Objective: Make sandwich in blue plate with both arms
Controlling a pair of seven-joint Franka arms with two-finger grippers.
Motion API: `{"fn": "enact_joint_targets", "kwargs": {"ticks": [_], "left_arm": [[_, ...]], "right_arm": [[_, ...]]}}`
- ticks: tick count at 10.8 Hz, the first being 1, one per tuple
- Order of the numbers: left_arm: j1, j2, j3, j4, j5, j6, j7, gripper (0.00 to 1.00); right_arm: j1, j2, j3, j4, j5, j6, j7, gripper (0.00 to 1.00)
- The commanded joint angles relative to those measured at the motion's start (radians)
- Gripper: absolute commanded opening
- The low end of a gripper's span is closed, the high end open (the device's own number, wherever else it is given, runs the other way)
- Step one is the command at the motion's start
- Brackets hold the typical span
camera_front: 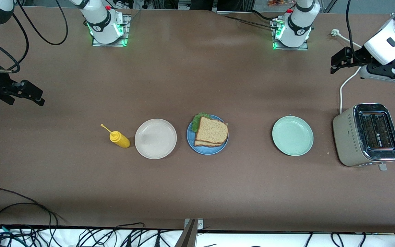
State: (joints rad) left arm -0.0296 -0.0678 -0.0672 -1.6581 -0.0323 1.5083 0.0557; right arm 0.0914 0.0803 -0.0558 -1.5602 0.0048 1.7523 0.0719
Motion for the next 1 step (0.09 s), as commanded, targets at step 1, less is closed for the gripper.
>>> {"fn": "enact_joint_targets", "kwargs": {"ticks": [1], "left_arm": [[0.010,0.019,-0.008,0.037,0.015,-0.034,-0.011,1.00]], "right_arm": [[-0.007,0.003,0.002,0.017,0.008,-0.016,-0.012,1.00]]}}
